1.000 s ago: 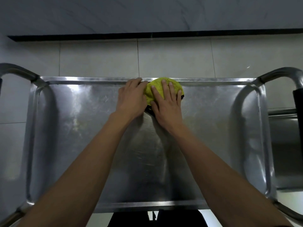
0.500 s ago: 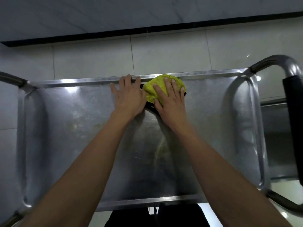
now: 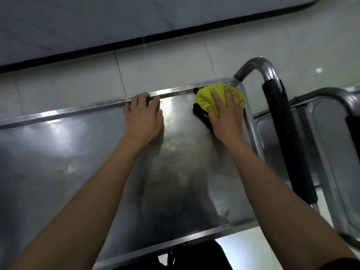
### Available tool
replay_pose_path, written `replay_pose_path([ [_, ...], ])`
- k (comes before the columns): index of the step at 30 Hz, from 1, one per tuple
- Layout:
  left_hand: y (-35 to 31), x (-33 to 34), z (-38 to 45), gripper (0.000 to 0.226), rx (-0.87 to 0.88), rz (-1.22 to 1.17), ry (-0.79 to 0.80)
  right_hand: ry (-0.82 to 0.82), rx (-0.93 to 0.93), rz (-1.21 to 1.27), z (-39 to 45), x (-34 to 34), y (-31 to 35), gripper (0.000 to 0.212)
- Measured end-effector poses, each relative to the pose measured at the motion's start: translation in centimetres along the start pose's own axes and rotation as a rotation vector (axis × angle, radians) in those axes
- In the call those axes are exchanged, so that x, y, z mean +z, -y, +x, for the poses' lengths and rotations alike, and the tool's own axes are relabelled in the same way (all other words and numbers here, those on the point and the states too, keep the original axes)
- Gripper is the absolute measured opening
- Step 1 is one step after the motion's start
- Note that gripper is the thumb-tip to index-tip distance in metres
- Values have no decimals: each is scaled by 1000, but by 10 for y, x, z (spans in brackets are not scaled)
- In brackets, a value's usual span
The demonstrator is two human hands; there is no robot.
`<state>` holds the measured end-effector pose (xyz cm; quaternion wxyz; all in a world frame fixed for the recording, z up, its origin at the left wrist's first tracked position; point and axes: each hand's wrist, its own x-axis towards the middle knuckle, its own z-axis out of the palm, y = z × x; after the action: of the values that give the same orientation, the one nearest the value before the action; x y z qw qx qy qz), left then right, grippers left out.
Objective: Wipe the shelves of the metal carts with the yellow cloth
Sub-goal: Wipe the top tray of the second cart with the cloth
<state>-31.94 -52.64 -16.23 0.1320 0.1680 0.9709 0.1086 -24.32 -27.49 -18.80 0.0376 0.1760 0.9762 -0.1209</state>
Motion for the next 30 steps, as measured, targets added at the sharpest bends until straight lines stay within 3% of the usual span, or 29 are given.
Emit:
replay_pose_path([
  [8,-12,-1,2,48,-55,47,5,-25,-17,10,-3,0,-14,52],
  [14,-4,-10,-4,47,26,51,47,7,-46,20,-50,8,10,53],
  [24,105,-13,-107,32,-73,37,-3,111,-178,27,-91,36,134,53],
  [30,146,-14,-122,37,-14,107,38,151,-224,27,-122,58,222,54],
])
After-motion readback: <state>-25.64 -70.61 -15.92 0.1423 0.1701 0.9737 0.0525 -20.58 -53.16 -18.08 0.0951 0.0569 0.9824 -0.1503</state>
